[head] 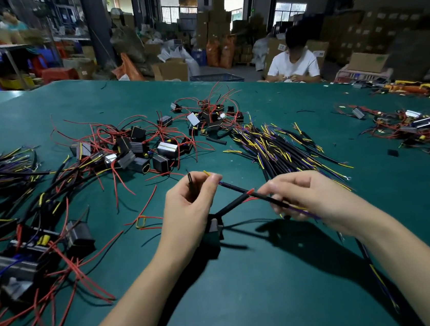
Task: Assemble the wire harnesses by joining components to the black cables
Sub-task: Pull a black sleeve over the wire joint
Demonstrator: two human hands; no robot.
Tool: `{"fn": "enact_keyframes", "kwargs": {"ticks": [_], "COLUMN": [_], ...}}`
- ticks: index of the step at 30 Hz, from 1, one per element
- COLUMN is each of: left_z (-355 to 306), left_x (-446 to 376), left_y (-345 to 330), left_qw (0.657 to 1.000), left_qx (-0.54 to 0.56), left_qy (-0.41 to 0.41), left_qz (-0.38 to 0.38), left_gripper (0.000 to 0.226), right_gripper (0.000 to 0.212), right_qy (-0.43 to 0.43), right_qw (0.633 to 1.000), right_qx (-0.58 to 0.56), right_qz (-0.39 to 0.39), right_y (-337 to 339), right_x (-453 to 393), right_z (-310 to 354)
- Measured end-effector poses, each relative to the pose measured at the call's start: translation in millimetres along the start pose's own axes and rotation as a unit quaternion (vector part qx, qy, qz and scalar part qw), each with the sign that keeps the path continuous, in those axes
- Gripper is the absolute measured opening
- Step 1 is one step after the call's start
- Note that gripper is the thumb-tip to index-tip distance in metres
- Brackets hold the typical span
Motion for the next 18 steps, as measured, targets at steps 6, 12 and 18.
{"fn": "enact_keyframes", "kwargs": {"ticks": [6,12,18], "left_z": [3.3,4.6,5.5], "left_x": [-2.5,-3.0,-4.3], "left_y": [6.0,7.6,10.2], "left_qw": [0.999,0.999,0.999], "left_qx": [0.009,0.005,-0.011], "left_qy": [0.002,0.004,0.018], "left_qz": [-0.033,-0.037,-0.048], "left_gripper": [0.018,0.020,0.026], "right_gripper": [0.055,0.056,0.049], "right_qy": [-0.119,-0.118,-0.102], "right_qw": [0.975,0.965,0.957], "right_qx": [-0.187,-0.234,-0.271], "right_qz": [-0.006,0.002,0.000], "right_y": [14.9,17.5,20.1], "right_x": [-0.5,-1.2,-4.5], "right_z": [-13.9,-15.4,-16.1]}}
Point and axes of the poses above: each hand's wrist, its own x-axis away from the middle knuckle, its own y-axis out of the back of the hand, z = x × y, the point moved 5 cm from there along -x, towards the middle knuckle, and after that the axes turned 4 degrees about y, right-handed, at the moved point
